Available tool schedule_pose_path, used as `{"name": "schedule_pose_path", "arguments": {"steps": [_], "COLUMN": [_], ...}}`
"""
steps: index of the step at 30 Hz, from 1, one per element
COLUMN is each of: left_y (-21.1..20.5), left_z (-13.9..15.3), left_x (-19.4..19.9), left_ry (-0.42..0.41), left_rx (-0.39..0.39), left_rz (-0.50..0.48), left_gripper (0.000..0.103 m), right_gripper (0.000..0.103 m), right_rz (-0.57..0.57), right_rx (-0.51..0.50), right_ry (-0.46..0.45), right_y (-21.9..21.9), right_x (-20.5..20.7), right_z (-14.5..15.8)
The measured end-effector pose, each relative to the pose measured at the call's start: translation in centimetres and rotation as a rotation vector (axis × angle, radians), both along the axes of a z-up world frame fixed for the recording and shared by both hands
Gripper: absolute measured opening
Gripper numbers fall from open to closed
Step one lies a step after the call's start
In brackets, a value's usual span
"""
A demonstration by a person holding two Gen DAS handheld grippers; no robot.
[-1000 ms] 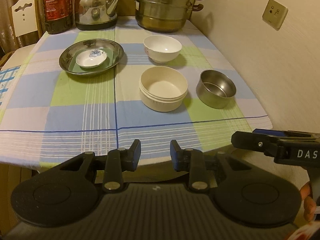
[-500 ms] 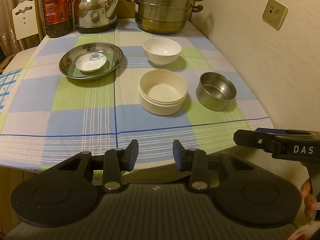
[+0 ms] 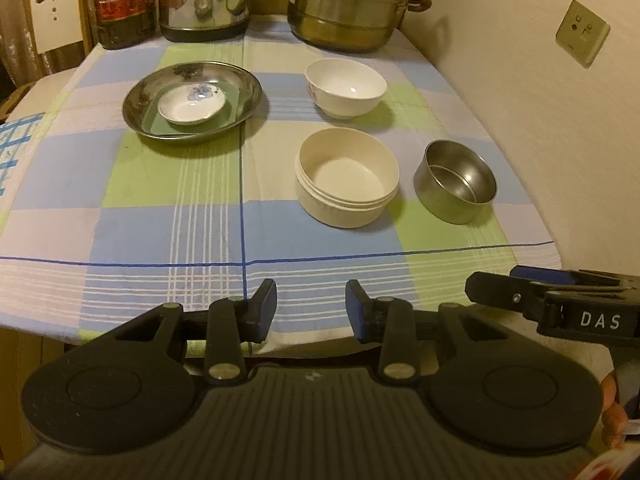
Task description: Organize plates and bowls
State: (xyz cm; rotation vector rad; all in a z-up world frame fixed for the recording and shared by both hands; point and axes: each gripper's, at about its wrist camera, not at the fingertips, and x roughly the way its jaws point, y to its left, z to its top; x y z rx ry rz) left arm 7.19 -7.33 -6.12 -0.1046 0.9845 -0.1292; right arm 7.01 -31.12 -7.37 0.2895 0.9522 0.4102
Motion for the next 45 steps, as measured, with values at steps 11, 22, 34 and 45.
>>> {"name": "schedule_pose_path", "arguments": {"steps": [11, 22, 34, 45], "left_y": [0.2, 1.0, 0.4, 0.5], "left_z": [-2.4, -3.7, -5.5, -7.0], "left_x": [5.3, 11.4, 15.3, 17.3], "left_ry": [0.019, 0.006, 0.01, 0.055], "left_rx": [0.018, -0.031, -0.004, -0.021], "left_rz": [-0.086, -0.115, -0.145, -0.158], "left_gripper": [0.034, 0.034, 0.034, 0.033], "right_gripper": [0.073, 0.072, 0.063, 0.049], "right_rz": [-0.057, -0.107, -0.132, -0.154], "right_rx": [-0.026, -0.067, -0.073, -0.083], "right_ry": [0.036, 0.009, 0.009, 0.019], "right_y": [0.4, 2.6, 4.6, 5.2], "right_x": [3.7, 8.3, 11.8, 13.5], "right_z": [-1.3, -2.5, -4.4, -6.1]}}
